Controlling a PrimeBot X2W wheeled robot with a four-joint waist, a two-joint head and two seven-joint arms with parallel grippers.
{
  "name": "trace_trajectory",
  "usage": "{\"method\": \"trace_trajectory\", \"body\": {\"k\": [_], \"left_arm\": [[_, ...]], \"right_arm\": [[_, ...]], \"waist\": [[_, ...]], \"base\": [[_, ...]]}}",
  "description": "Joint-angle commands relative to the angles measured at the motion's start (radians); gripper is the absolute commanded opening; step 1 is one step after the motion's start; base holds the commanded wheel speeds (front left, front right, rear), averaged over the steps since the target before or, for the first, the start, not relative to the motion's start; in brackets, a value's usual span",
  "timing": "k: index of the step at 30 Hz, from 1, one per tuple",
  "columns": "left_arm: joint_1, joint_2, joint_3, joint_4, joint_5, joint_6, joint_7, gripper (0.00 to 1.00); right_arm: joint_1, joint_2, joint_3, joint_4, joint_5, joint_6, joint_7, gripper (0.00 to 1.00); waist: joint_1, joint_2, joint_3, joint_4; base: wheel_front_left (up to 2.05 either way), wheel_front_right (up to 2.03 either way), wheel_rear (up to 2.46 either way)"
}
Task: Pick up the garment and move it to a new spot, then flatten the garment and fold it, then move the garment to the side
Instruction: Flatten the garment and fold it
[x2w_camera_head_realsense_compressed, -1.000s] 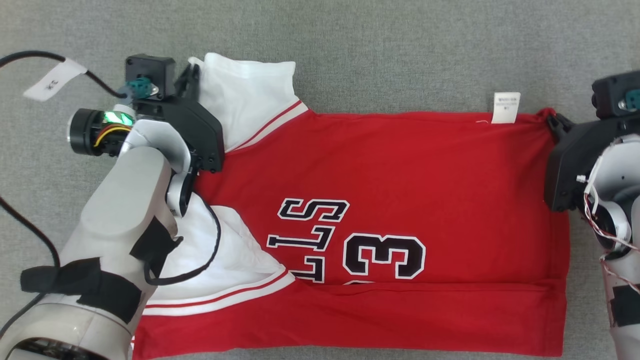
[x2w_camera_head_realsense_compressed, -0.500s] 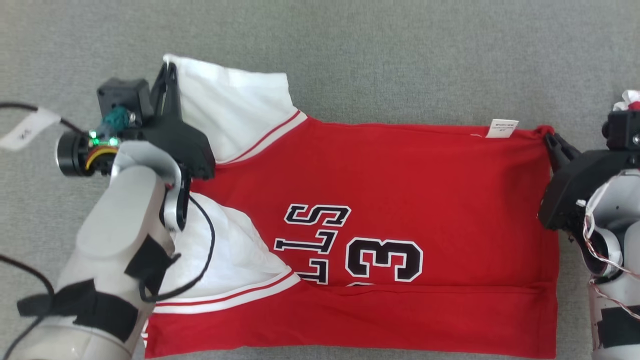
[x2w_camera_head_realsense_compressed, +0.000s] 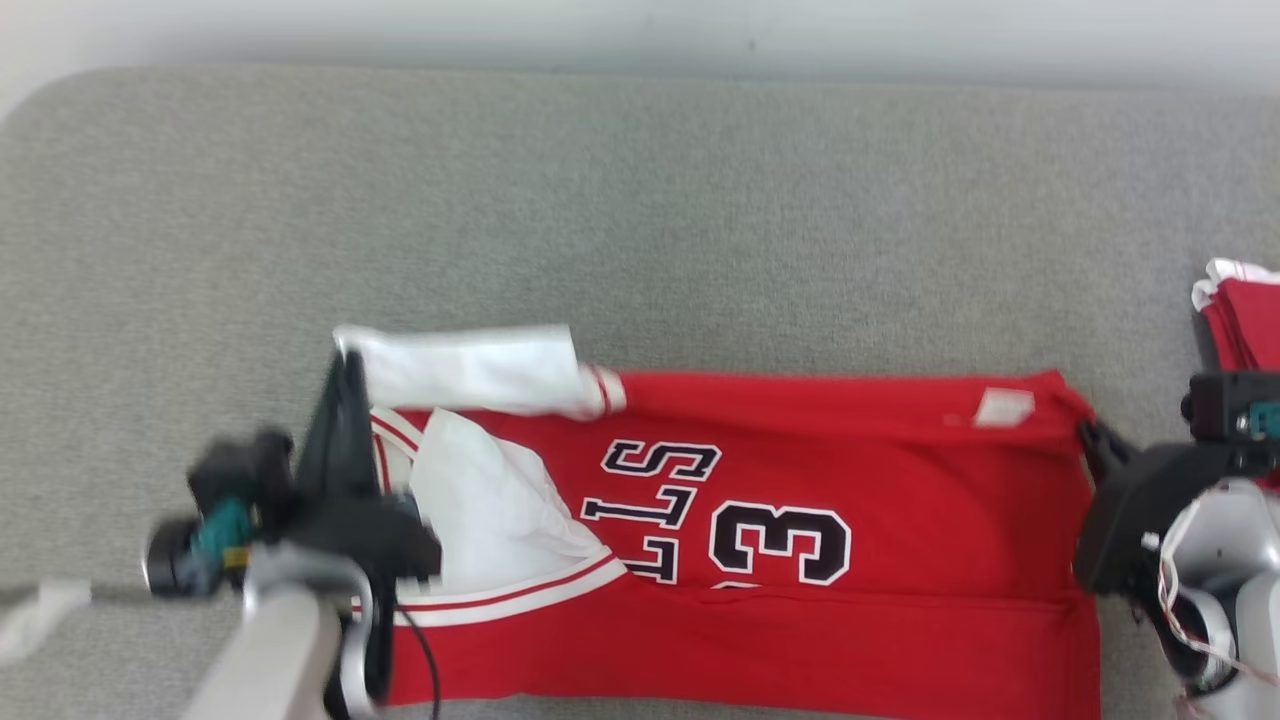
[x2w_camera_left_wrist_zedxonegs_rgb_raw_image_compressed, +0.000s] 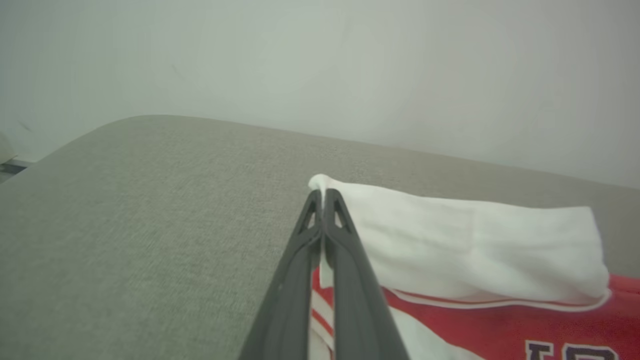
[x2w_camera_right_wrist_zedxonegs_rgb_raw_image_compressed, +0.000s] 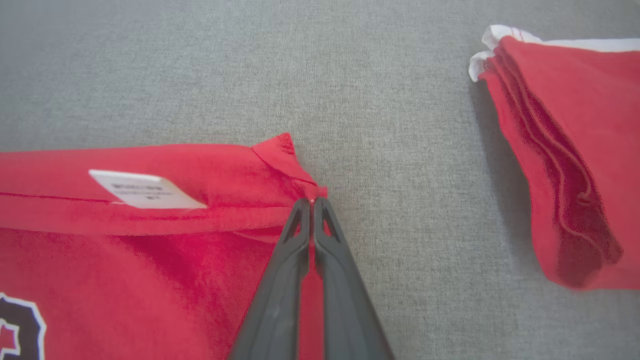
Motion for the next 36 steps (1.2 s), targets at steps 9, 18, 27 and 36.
{"method": "trace_trajectory", "body": {"k": [9, 18, 27, 36], "left_arm": [[0.310, 0.002, -0.018, -0.250, -0.070, 0.070, 0.063, 0.00], [0.389, 0.002, -0.023, -0.264, -0.106, 0.063, 0.084, 0.00], [0.367, 0.001, -0.023, -0.173, -0.093, 0.072, 0.065, 1.00], [0.397, 0.030, 0.001, -0.150, -0.050, 0.082, 0.016, 1.00]], "right_arm": [[0.125, 0.001, -0.034, -0.011, 0.008, 0.000, 0.058, 0.00], [0.225, 0.035, -0.069, -0.094, 0.004, 0.000, 0.132, 0.00], [0.277, 0.073, -0.060, -0.129, 0.026, 0.000, 0.167, 0.52], [0.311, 0.121, -0.106, -0.183, 0.062, 0.000, 0.089, 1.00]], "waist": [[0.0002, 0.0000, -0.093, 0.052], [0.0002, 0.0000, -0.112, 0.069], [0.0002, 0.0000, -0.117, 0.048], [0.0002, 0.0000, -0.145, 0.048]], "base": [[0.00, 0.00, 0.00], [0.00, 0.00, 0.00], [0.00, 0.00, 0.00], [0.00, 0.00, 0.00]]}}
